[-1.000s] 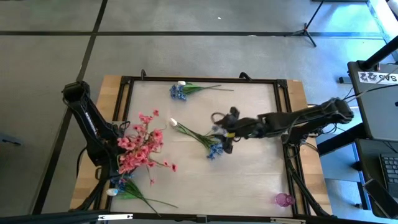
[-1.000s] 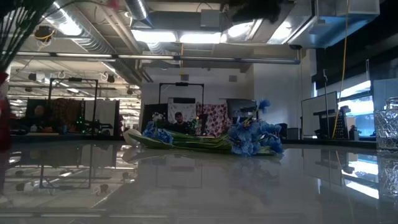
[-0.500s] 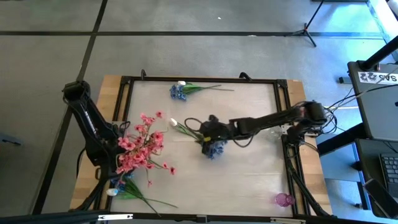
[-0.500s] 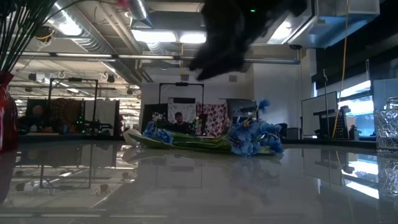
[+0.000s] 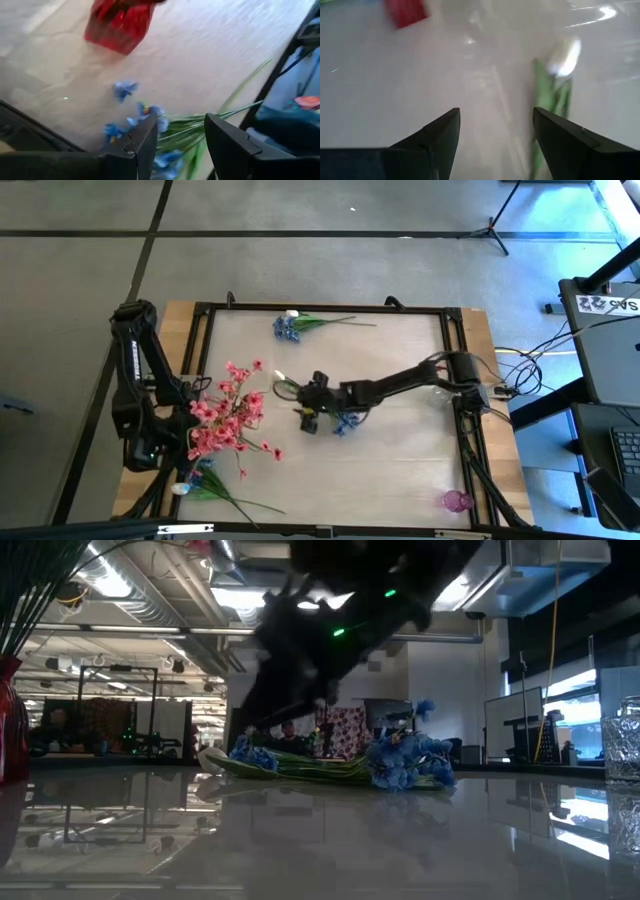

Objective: Sort flowers into vase by color
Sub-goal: Put the center white tulip into the transparent vase

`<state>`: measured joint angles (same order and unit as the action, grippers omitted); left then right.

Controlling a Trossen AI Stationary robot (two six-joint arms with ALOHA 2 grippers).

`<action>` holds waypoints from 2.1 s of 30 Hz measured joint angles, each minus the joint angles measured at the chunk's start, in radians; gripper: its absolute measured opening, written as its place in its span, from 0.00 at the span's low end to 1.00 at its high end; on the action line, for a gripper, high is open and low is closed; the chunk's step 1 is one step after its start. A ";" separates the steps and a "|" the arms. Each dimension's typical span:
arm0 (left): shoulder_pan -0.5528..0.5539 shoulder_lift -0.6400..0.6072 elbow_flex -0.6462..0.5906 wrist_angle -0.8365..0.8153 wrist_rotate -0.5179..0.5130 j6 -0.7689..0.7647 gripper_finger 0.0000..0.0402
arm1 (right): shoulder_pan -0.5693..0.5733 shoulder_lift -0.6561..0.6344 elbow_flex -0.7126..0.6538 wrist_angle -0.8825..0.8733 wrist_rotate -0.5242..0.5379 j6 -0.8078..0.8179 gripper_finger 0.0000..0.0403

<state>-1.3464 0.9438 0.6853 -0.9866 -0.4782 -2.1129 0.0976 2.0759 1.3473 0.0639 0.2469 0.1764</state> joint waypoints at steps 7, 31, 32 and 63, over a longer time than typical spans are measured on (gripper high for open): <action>0.000 -0.042 0.005 0.034 0.003 -0.026 0.39 | -0.069 0.094 0.083 -0.012 0.000 0.009 0.61; 0.000 -0.262 0.343 -0.051 -0.216 0.421 0.39 | -0.061 0.082 0.079 -0.019 -0.065 0.106 0.02; 0.000 -0.271 0.343 -0.060 -0.211 0.422 0.39 | -0.059 0.051 0.079 -0.017 -0.068 0.109 0.02; 0.053 -0.282 0.343 0.312 -0.661 0.952 0.39 | -0.209 -1.581 -0.775 0.091 -0.043 -0.188 0.02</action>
<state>-1.2936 0.6621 1.0286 -0.6750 -1.1392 -1.1608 -0.1116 0.4948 0.5721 0.1546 0.2041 -0.0114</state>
